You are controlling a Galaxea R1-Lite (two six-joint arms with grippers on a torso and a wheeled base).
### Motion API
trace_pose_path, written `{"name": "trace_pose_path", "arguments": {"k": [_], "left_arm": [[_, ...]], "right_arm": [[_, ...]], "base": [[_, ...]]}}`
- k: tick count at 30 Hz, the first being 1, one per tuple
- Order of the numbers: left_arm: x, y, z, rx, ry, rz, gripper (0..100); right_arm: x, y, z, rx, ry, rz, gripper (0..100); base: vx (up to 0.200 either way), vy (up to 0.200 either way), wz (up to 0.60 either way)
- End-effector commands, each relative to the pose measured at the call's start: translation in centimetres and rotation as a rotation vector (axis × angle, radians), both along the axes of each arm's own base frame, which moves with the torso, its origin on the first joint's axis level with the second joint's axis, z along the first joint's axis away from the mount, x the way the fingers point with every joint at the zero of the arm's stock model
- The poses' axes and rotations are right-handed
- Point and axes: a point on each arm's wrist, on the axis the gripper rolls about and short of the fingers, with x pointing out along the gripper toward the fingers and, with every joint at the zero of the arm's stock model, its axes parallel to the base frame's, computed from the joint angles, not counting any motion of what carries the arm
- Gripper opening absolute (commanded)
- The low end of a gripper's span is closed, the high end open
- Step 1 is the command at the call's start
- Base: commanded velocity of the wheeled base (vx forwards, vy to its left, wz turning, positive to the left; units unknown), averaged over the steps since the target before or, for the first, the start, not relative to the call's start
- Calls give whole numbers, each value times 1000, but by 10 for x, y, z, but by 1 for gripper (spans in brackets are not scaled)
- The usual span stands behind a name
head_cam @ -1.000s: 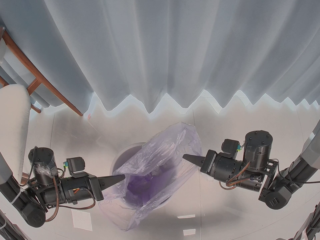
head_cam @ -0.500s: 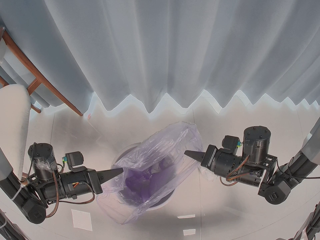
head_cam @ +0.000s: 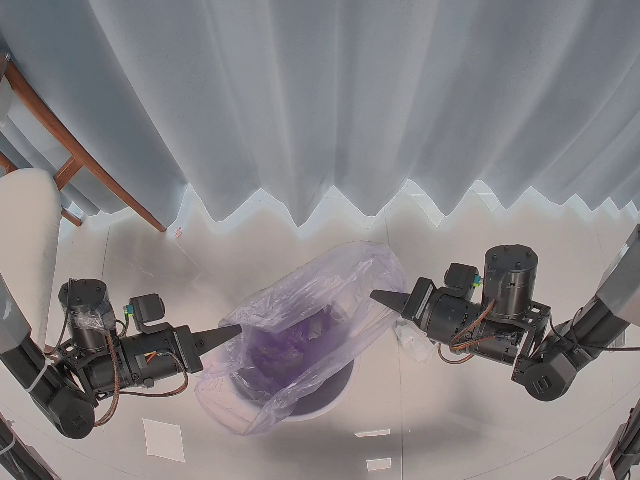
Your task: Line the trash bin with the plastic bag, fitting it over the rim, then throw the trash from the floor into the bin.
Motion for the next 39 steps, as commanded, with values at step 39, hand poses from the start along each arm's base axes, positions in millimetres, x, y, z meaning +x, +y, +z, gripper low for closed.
{"name": "trace_pose_path", "arguments": {"k": [39], "left_arm": [[43,3,-20,-59,100,130,0]], "right_arm": [[65,-16,-8,17,-20,-135,0]], "base": [[0,0,0]]}}
